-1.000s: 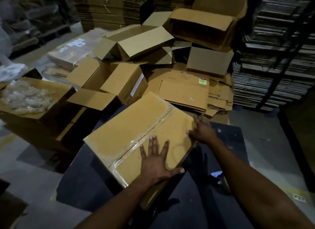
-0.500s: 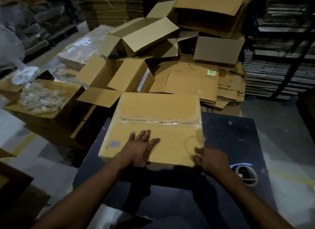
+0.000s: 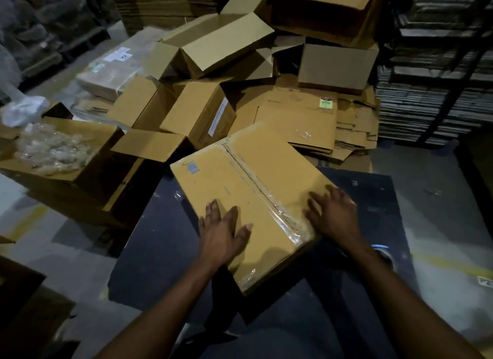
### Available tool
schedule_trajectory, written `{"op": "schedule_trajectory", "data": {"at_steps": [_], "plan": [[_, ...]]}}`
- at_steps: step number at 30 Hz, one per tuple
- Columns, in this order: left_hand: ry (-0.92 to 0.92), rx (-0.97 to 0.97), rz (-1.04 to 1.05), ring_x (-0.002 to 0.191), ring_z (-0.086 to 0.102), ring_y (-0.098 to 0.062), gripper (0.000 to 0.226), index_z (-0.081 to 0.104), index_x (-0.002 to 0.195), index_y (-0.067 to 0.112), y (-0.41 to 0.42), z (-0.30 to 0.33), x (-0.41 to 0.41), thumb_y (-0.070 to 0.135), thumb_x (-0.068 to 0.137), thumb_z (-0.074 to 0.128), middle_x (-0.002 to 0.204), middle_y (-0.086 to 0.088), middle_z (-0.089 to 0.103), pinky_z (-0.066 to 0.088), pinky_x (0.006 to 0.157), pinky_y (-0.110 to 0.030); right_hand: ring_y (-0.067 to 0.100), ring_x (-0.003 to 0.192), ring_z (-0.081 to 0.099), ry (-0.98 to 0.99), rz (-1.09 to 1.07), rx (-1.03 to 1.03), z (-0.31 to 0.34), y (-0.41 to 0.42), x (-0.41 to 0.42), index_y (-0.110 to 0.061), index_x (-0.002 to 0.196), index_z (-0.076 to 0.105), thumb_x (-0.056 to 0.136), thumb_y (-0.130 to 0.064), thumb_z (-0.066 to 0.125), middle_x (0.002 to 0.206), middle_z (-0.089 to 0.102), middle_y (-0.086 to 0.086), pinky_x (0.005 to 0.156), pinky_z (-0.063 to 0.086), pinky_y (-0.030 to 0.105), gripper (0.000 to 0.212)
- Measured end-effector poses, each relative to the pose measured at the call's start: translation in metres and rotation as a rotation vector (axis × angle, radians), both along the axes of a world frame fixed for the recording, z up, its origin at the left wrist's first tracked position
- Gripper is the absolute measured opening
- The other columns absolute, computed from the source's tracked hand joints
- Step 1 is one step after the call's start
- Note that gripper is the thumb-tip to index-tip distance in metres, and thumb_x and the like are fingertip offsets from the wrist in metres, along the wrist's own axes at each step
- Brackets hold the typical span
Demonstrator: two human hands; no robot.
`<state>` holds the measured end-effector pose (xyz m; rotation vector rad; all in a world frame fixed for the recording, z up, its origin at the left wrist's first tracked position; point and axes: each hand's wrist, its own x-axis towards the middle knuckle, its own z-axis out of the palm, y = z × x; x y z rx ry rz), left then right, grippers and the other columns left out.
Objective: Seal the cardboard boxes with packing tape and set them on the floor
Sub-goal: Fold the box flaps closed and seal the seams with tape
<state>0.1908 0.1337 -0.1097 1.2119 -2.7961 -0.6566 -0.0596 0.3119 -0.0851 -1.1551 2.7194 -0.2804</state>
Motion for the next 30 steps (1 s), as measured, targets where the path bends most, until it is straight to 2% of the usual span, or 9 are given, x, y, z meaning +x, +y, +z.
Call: {"op": "schedule_trajectory", "data": {"at_steps": [2,4,9,16,19,21,24,27,30], "plan": [[0.031,0.013,0.027,0.159,-0.012,-0.035,0.082,0.029,0.161,0.034,0.019,-0.009,-0.002,0.082,0.095,0.028,0.171,-0.022,-0.007,-0.005,0.124,-0.056,0.041,0.149,0.021,-0.100,-0.087,0.128,-0.011,0.010,-0.033,-0.043,0.154,0.031,0.091,-0.076,0.045,0.165,0.019,0.015,0.112,0.032,0.057,0.072],[0.027,-0.059,0.027,0.159,-0.014,-0.031,0.078,0.025,0.162,0.036,0.024,-0.019,-0.001,0.080,0.098,0.023,0.172,-0.020,-0.006,-0.012,0.123,-0.053,0.042,0.147,0.025,-0.189,-0.079,0.140,-0.019,0.023,-0.044,-0.044,0.158,0.024,0.083,-0.089,0.031,0.163,0.022,0.019,0.114,0.031,0.052,0.087],[0.155,-0.142,-0.065,0.158,0.020,-0.030,0.076,0.060,0.145,0.025,-0.035,-0.024,-0.008,0.075,0.098,0.027,0.167,-0.014,0.032,0.012,0.124,-0.056,0.041,0.135,0.041,-0.169,-0.068,0.112,-0.032,0.051,-0.026,-0.044,0.157,0.026,0.072,-0.097,0.023,0.151,0.036,0.016,0.104,0.046,0.047,0.100],[0.106,-0.067,-0.121,0.154,0.031,-0.027,0.075,0.062,0.142,0.019,-0.069,-0.010,-0.052,0.068,0.096,0.027,0.163,-0.011,0.040,0.012,0.123,-0.062,0.038,0.135,0.039,-0.200,-0.184,0.020,-0.036,0.050,-0.010,-0.052,0.155,0.014,0.074,-0.094,0.019,0.153,0.029,0.011,0.100,0.049,0.053,0.091],[0.073,-0.057,-0.141,0.152,0.031,-0.029,0.057,0.060,0.141,0.015,-0.088,-0.001,-0.073,0.053,0.103,0.041,0.161,-0.014,0.042,0.014,0.123,-0.061,0.040,0.134,0.039,-0.186,-0.202,0.043,-0.031,0.031,-0.025,-0.049,0.156,0.017,0.084,-0.088,0.029,0.151,0.030,0.013,0.098,0.047,0.053,0.083],[-0.002,-0.054,-0.162,0.147,0.036,-0.034,0.042,0.057,0.139,0.013,-0.094,0.014,-0.092,0.039,0.107,0.047,0.156,-0.017,0.044,0.026,0.119,-0.060,0.042,0.132,0.043,-0.203,-0.179,0.049,-0.026,0.018,-0.037,-0.043,0.158,0.021,0.088,-0.084,0.035,0.149,0.034,0.015,0.095,0.047,0.052,0.082],[-0.016,-0.101,-0.173,0.139,0.048,-0.036,0.054,0.048,0.149,0.014,-0.063,0.028,-0.110,0.045,0.105,0.052,0.155,-0.017,0.046,0.041,0.112,-0.052,0.034,0.125,0.056,-0.470,-0.198,-0.193,-0.016,0.015,-0.052,-0.029,0.158,0.035,0.087,-0.077,0.048,0.140,0.057,0.012,0.090,0.048,0.039,0.087],[0.089,-0.110,-0.280,0.148,0.040,-0.031,0.071,0.040,0.157,0.018,0.004,0.009,-0.100,0.063,0.101,0.039,0.163,-0.013,0.038,0.034,0.117,-0.050,0.030,0.124,0.058,-0.553,-0.227,-0.320,-0.019,0.052,-0.067,-0.022,0.158,0.034,0.093,-0.068,0.051,0.132,0.065,0.010,0.094,0.046,0.039,0.082],[0.033,-0.240,-0.325,0.158,0.020,-0.031,0.075,0.029,0.163,0.018,0.052,-0.028,-0.081,0.060,0.100,0.032,0.170,-0.013,0.024,0.016,0.124,-0.058,0.034,0.134,0.052,-0.470,-0.132,-0.087,-0.050,0.109,-0.090,-0.018,0.156,0.039,0.092,-0.054,0.064,0.151,0.051,0.013,0.097,0.047,0.038,0.077]]}}
